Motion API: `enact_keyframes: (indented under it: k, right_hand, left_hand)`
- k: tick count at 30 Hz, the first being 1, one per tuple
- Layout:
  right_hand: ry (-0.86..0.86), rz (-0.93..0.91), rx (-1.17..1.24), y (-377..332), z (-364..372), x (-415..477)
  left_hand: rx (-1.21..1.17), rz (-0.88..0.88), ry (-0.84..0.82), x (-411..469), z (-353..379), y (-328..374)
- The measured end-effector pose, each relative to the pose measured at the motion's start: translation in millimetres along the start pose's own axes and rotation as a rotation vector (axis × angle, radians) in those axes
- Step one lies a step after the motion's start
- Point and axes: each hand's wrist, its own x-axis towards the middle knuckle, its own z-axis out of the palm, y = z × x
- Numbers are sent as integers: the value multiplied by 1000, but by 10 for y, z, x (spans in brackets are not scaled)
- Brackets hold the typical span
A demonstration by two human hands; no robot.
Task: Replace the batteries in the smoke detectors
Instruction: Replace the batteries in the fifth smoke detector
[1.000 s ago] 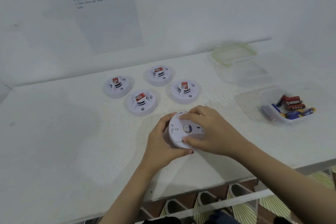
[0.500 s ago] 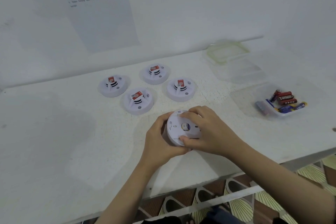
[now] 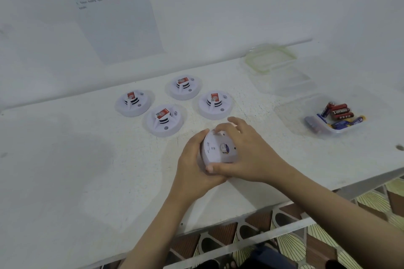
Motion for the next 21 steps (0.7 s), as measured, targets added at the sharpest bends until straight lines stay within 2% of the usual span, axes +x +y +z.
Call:
enact_keyframes:
  k: [2, 5, 10, 12, 14, 21]
  right_hand:
    - [4, 59, 90, -55, 35, 3]
    - [14, 148, 358, -108, 17, -7]
    - [-106, 311, 1161, -56, -22, -43]
    - [-136, 347, 1343, 3, -20, -48]
    - [-145, 355, 1353, 77, -32, -50]
    - [-239, 295, 1063, 343, -195, 21]
  left_hand:
    - [13, 20, -3, -10, 4, 12]
    - [27, 48, -16, -25, -5, 15]
    - [-60, -32, -88, -33, -24, -6]
    - [-94, -48, -67, -34, -18, -14]
    - [-108, -78, -42, -38, -17, -31]
    - [-132, -133, -5, 54, 1, -49]
